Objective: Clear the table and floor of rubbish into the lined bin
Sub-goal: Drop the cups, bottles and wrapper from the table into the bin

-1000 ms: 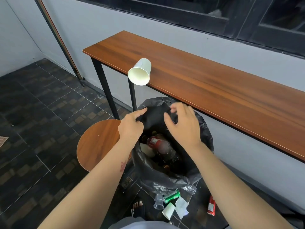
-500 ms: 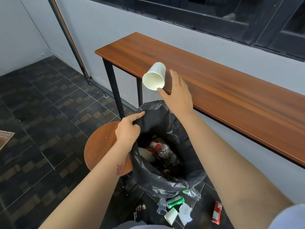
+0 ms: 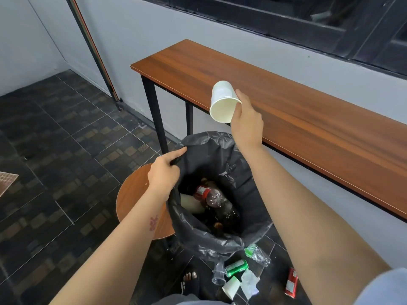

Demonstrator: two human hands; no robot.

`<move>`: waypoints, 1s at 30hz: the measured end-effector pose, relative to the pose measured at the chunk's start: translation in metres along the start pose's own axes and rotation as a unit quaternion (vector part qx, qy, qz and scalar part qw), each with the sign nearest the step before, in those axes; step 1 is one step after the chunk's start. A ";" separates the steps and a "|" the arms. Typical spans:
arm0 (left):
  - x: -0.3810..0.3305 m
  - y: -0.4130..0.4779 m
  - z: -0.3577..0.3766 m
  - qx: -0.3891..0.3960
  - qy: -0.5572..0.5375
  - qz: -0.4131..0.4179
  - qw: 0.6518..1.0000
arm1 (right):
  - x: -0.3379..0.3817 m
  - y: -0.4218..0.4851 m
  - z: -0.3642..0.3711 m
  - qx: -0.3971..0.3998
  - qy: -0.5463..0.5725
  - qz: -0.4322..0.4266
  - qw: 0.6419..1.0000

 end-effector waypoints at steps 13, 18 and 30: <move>0.004 0.008 -0.010 0.018 -0.028 0.052 0.998 | -0.042 -0.087 -0.022 0.128 -0.022 -0.144 0.981; -0.003 -0.001 -0.010 0.026 -0.039 0.064 0.997 | -0.078 -0.125 0.009 0.378 -0.146 -0.038 0.913; 0.009 0.011 -0.023 0.039 -0.033 0.082 0.995 | -0.115 -0.121 -0.044 0.217 -0.115 -0.004 0.969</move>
Point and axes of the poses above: each hand's wrist, its own y-axis towards the middle knuckle, its own z-axis out of the palm, x = y × z, the point moved 6 cm from there along y, towards the middle knuckle, and after that the axes turned 12 degrees about -x, right-handed, at the moved point
